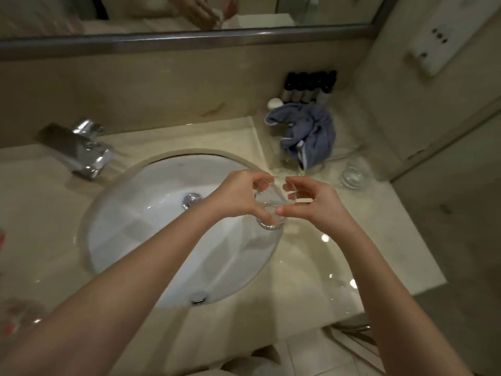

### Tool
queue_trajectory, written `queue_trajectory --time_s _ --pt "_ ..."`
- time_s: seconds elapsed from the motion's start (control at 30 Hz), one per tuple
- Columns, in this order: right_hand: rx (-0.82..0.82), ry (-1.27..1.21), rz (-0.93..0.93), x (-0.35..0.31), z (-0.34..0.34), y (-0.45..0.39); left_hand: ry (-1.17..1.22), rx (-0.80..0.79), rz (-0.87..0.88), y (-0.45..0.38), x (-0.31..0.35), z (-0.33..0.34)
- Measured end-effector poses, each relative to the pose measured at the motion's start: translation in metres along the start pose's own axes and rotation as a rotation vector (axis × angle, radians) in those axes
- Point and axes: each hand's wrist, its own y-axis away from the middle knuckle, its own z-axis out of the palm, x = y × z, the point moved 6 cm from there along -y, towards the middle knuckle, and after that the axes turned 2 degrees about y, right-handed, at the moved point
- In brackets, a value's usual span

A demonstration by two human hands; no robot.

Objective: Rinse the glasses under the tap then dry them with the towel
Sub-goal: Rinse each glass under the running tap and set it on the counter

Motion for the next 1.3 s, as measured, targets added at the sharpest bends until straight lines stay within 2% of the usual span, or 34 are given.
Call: queue_trajectory --time_s 0.27,0.37,0.47,0.57,1.13,1.3 --pt "0.002 0.251 -0.1 0.031 -0.076 -0.027 -0.131 0.08 0.095 -0.061 0.05 0.057" --pt "0.001 0.428 -0.161 0.038 -0.095 -0.039 -0.19 0.116 0.149 -0.081 0.064 0.072" --pt "-0.001 0.675 -0.239 0.042 -0.108 -0.052 -0.226 0.145 0.135 -0.096 0.069 0.084" --pt "-0.015 0.785 -0.259 0.039 -0.115 -0.062 -0.229 0.173 0.106 -0.106 0.067 0.09" --pt "-0.101 0.754 -0.307 0.048 -0.125 -0.091 -0.313 0.297 0.007 -0.126 0.064 0.104" --pt "-0.122 0.774 -0.31 0.049 -0.126 -0.092 -0.339 0.274 -0.019 -0.127 0.066 0.107"
